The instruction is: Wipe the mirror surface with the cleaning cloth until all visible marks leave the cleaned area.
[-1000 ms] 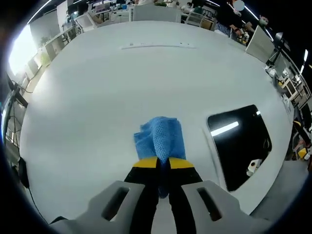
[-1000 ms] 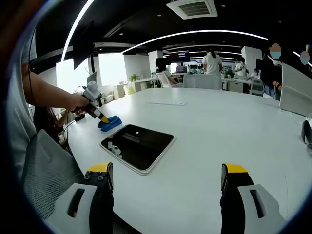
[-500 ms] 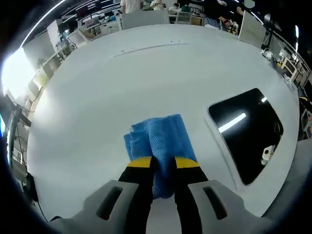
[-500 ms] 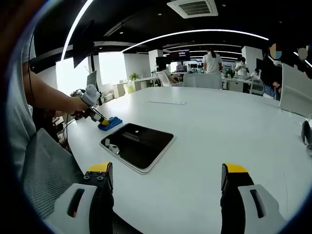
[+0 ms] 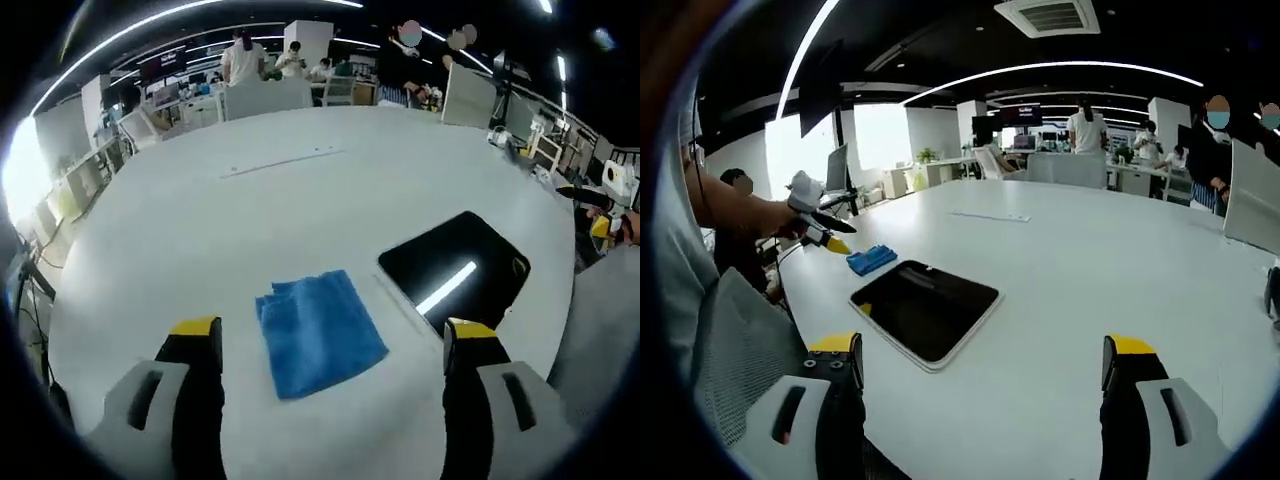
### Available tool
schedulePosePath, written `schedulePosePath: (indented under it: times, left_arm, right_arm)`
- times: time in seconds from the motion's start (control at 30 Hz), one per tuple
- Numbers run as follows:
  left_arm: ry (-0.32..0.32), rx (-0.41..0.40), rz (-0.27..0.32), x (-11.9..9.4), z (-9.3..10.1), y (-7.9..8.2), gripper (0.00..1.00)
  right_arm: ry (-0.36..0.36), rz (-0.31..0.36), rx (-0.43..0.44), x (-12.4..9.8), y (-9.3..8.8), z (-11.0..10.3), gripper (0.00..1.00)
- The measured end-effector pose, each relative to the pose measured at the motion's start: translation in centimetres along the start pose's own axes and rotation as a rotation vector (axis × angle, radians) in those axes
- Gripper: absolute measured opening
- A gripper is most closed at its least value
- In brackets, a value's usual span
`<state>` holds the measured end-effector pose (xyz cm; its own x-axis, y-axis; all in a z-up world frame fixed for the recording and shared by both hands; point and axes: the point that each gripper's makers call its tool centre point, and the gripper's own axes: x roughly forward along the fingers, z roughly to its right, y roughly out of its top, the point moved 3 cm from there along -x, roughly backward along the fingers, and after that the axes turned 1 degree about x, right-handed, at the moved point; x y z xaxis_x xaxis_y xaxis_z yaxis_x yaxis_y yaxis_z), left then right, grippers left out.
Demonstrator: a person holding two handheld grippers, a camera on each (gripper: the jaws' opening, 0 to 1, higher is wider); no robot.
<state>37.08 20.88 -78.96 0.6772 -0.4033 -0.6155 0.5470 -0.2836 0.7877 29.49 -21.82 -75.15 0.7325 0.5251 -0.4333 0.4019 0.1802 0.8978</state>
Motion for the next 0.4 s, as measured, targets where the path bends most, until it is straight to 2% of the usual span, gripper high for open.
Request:
schedulePosePath:
  times: [0.07,0.17,0.3,0.4]
  left_arm:
    - [-0.004,-0.017,0.006,-1.1,0.0,-0.8,0.99]
    - [-0.011,-0.086,0.031,-2.5,0.3,-1.6,0.99]
    - [-0.003,-0.069,0.067,-4.4,1.2,-2.4,0.99]
    - [-0.009,-0.075,0.086,-5.4,1.9,-2.9,0.99]
  right_arm:
    - [0.009,0.012,0.015,0.1,0.1,0.4,0.99]
    - [0.031,-0.009,0.02,0.3,-1.0,0.3,0.99]
    - [0.057,-0.055,-0.001,0.4,-2.8,-0.6,0.99]
    - [0.047,-0.058,0.007,0.1,-3.4,-0.9,0.99]
